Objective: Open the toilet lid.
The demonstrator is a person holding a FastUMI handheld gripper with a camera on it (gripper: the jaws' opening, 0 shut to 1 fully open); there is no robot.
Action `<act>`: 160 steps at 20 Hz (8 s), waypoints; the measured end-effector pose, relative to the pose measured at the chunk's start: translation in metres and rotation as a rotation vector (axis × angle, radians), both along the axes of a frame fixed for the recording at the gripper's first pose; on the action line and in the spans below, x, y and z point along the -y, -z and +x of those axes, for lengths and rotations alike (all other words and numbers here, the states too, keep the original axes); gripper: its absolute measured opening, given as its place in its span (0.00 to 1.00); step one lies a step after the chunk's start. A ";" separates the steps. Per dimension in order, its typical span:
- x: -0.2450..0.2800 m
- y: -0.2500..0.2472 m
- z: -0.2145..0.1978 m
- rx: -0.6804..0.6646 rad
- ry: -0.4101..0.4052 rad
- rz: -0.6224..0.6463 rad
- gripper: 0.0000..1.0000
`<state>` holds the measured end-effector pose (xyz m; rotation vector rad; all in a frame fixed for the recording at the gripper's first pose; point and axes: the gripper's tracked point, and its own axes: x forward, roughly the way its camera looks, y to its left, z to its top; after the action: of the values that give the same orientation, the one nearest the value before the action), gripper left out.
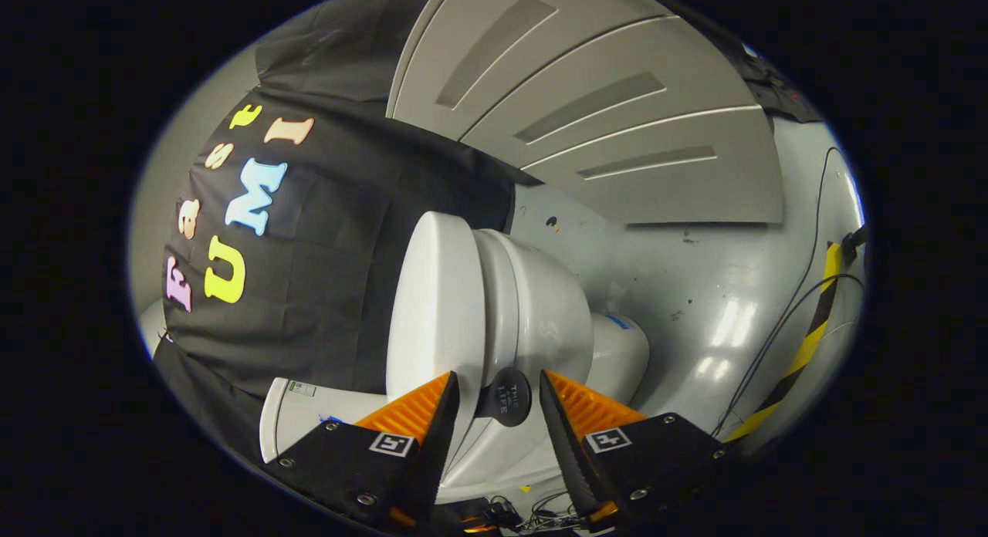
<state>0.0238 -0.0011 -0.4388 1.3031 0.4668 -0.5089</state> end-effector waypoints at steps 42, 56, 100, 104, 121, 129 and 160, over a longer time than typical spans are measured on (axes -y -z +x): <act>-0.008 -0.096 0.022 -0.052 -0.085 -0.187 0.00; -0.039 -0.164 0.039 -0.054 -0.221 -0.427 0.00; -0.178 -0.279 0.085 0.060 -0.508 -0.904 0.00; -0.195 -0.284 0.088 0.088 -0.533 -0.936 0.00; -0.251 -0.288 0.100 0.205 -0.668 -1.010 0.00; -0.285 -0.286 0.105 0.246 -0.727 -1.035 0.00; -0.251 -0.369 0.088 0.412 -0.701 -1.130 0.97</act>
<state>0.1113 0.2499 -0.0698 0.0923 0.1882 0.1265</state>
